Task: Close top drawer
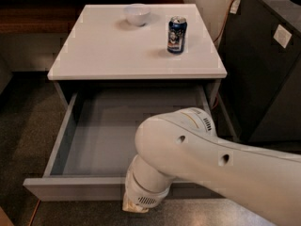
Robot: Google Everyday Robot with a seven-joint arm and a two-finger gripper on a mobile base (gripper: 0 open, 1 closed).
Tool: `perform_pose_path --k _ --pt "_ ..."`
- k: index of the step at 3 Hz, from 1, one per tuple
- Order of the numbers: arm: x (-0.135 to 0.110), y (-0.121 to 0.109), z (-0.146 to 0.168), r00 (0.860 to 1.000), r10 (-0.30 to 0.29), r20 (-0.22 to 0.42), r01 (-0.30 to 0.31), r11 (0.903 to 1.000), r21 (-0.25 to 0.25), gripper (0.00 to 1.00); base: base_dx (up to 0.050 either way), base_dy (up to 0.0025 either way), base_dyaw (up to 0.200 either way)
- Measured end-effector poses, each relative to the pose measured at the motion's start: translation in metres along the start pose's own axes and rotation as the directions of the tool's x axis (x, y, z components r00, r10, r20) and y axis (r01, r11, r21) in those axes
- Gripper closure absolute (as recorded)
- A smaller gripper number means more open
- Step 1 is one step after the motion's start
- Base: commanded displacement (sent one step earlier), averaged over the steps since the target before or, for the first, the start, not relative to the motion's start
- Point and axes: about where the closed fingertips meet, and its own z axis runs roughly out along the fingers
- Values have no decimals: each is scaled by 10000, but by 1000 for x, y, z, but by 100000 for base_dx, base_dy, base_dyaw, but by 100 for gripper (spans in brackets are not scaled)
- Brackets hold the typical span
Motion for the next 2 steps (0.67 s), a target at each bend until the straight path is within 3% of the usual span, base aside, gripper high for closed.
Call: perform_pose_path --k 2 --pt "6 3 8 9998 14 -205 -14 10000 14 100 0 0 0"
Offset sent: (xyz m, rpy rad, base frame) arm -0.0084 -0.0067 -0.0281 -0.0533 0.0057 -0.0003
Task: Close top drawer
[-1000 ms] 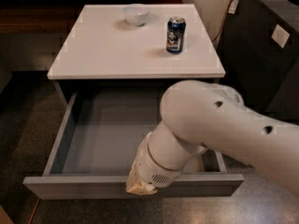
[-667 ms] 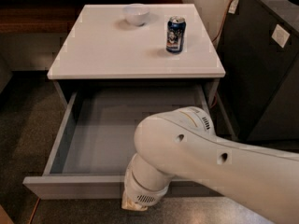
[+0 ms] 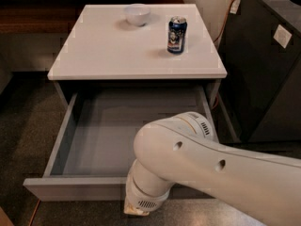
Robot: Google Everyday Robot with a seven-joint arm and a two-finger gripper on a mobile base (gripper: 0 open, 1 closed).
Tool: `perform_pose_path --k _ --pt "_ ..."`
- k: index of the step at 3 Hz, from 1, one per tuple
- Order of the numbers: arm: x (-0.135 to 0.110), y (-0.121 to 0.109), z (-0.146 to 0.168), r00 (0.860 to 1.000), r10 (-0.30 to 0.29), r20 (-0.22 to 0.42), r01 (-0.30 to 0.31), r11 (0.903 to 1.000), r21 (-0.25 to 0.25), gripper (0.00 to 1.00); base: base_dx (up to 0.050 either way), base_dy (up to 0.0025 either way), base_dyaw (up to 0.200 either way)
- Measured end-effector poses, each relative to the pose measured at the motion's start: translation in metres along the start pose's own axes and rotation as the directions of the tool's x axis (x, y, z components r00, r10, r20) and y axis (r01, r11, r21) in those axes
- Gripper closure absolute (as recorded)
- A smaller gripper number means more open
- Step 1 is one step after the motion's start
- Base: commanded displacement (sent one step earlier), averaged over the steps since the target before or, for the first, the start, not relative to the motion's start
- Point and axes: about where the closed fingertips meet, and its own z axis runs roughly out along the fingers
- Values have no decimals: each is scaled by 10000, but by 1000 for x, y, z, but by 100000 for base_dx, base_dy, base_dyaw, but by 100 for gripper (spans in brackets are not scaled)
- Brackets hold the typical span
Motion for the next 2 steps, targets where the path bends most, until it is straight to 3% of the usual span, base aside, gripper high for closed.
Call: perform_pose_path --k 2 --pt "26 -18 28 9998 125 -125 -114 9963 851 100 0 0 0"
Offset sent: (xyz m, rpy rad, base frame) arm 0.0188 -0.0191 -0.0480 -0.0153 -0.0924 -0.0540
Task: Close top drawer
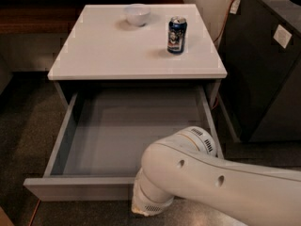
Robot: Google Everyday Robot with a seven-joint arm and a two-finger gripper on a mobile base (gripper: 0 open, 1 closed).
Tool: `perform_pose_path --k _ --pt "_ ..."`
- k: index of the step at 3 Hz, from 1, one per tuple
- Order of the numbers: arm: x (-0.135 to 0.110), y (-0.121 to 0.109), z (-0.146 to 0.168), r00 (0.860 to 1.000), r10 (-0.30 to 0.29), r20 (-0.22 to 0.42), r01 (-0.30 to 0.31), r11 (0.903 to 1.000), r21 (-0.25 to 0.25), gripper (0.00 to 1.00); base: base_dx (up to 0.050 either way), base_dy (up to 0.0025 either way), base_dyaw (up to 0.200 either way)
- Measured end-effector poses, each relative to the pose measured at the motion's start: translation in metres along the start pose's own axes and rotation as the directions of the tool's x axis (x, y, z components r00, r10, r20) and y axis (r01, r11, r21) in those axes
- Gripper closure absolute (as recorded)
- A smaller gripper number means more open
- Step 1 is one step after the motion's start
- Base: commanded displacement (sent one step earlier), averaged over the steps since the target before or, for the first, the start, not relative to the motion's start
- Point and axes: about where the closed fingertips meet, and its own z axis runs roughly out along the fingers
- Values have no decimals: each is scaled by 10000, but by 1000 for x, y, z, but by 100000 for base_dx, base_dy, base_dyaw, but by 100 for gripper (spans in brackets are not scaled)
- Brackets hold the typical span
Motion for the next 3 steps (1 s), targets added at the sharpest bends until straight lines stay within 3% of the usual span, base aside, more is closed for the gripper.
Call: perform_pose_path --k 3 --pt "29 -57 16 9994 322 120 -331 9956 880 100 0 0 0"
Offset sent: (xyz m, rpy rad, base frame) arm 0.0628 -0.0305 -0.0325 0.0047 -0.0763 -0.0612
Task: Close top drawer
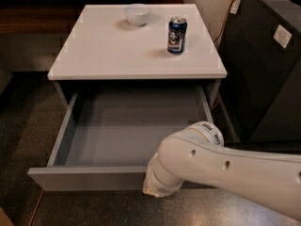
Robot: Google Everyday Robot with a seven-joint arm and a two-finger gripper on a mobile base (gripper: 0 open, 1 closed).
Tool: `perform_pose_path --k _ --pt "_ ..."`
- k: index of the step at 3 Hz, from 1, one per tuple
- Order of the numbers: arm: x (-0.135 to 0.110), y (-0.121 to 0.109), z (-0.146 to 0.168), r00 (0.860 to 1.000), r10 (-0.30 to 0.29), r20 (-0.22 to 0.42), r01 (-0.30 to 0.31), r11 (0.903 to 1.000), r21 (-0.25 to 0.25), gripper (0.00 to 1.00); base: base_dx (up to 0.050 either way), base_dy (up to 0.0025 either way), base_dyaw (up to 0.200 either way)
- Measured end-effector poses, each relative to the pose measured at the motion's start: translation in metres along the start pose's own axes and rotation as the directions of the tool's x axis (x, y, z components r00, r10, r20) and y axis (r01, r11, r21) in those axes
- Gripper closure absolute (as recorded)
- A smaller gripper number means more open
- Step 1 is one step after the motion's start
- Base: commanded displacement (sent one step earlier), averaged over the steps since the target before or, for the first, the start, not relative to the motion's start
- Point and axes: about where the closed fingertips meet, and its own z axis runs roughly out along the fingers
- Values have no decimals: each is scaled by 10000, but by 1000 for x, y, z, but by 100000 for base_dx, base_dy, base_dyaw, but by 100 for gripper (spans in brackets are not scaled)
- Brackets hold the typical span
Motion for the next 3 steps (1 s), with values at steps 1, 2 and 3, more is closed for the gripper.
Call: perform_pose_path --k 1,2,3 --pt "7 -22 4 9999 145 -51 -143 9991 398 100 0 0 0" --pt "14 -46 7 9995 303 -89 -295 9960 845 100 0 0 0" --pt "22 -75 9 9992 395 -66 -383 9900 1356 100 0 0 0"
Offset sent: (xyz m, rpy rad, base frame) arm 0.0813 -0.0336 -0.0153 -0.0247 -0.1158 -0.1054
